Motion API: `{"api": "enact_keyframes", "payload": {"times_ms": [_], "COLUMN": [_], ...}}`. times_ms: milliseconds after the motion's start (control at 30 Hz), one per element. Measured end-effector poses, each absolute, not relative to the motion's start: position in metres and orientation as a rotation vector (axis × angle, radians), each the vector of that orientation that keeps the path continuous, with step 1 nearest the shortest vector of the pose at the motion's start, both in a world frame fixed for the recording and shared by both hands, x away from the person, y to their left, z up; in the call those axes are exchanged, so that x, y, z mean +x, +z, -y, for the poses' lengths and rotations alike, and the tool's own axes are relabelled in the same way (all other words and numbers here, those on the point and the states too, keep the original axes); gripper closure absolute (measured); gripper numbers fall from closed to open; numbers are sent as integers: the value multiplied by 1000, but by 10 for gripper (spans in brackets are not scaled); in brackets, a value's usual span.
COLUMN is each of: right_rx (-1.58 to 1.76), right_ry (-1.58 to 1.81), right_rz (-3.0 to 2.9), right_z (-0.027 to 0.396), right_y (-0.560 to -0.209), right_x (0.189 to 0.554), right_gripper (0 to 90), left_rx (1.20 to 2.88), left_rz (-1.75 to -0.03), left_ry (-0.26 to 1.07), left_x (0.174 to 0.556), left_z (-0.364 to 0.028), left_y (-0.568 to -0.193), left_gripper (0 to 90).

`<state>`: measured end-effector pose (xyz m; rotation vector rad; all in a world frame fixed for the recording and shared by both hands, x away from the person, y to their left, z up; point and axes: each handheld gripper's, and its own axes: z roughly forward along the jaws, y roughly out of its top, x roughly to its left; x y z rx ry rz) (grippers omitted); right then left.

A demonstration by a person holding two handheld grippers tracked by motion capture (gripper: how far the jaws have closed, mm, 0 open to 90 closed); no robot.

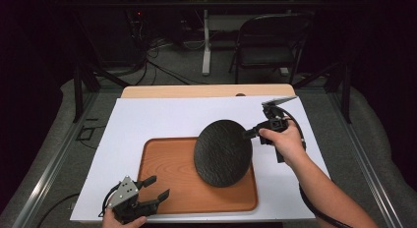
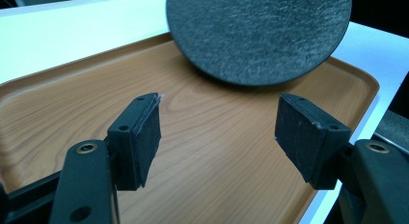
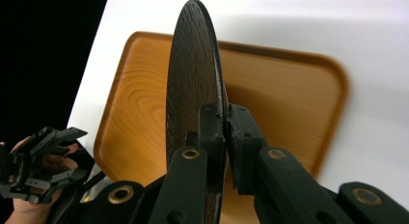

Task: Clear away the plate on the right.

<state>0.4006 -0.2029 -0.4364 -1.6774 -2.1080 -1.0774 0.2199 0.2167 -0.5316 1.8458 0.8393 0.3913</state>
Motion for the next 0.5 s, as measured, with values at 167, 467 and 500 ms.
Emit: {"api": "enact_keyframes", "payload": {"times_ms": [167, 467, 500], "right_rx": [-1629, -1582, -1582], "right_ry": [-1077, -1057, -1057], "right_rz": [2126, 2139, 2139], "right_z": [187, 163, 163], "right_y": [-440, -447, -447], "right_x": [400, 397, 397], "right_gripper": [848, 845, 845], "left_rx": [1847, 1846, 1846], "left_rz": [-839, -836, -836], "left_ry": [390, 389, 389], "left_x": [220, 220, 220], "left_z": [-217, -217, -217], "left_y": [-532, -531, -531], "left_gripper": [328, 328, 328]}}
